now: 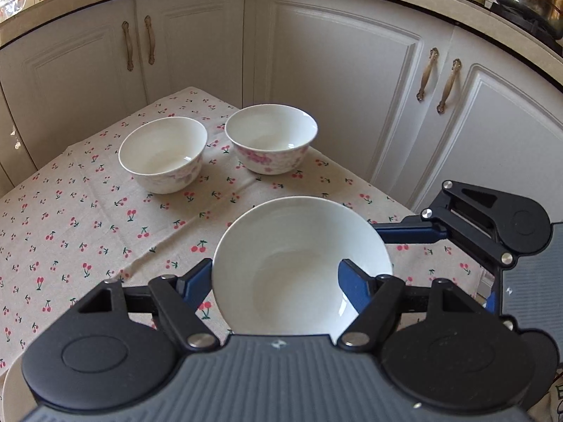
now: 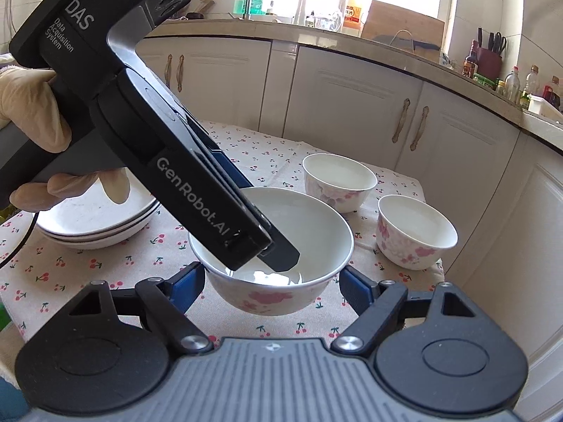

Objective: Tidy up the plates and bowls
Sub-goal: 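Carry the white bowl across the cloth with the left gripper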

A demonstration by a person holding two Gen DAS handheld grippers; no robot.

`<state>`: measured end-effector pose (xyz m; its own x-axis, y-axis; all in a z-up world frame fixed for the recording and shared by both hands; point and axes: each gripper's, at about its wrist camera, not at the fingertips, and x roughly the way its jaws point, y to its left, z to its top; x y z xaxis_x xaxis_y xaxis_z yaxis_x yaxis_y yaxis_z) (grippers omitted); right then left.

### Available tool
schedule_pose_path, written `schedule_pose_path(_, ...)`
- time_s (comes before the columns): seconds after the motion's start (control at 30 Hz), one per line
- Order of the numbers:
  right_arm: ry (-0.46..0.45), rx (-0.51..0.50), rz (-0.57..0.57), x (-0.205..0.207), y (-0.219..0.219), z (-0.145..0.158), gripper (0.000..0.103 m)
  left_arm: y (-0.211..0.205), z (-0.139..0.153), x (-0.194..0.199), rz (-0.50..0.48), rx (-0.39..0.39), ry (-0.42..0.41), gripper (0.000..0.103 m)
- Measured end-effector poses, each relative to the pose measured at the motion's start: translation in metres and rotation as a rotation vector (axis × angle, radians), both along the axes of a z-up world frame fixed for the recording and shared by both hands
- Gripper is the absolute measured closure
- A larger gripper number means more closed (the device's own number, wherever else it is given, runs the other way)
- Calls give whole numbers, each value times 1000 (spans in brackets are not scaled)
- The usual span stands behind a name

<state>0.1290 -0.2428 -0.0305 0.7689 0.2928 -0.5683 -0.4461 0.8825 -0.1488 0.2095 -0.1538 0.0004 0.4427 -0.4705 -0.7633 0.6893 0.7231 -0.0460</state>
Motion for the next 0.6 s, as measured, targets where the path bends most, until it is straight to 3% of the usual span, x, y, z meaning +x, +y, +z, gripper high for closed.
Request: schedule_pose_path(0.6, 45, 10, 0, -50, -15, -13, 16, -7, -20, -48, -19, -13, 40, 28)
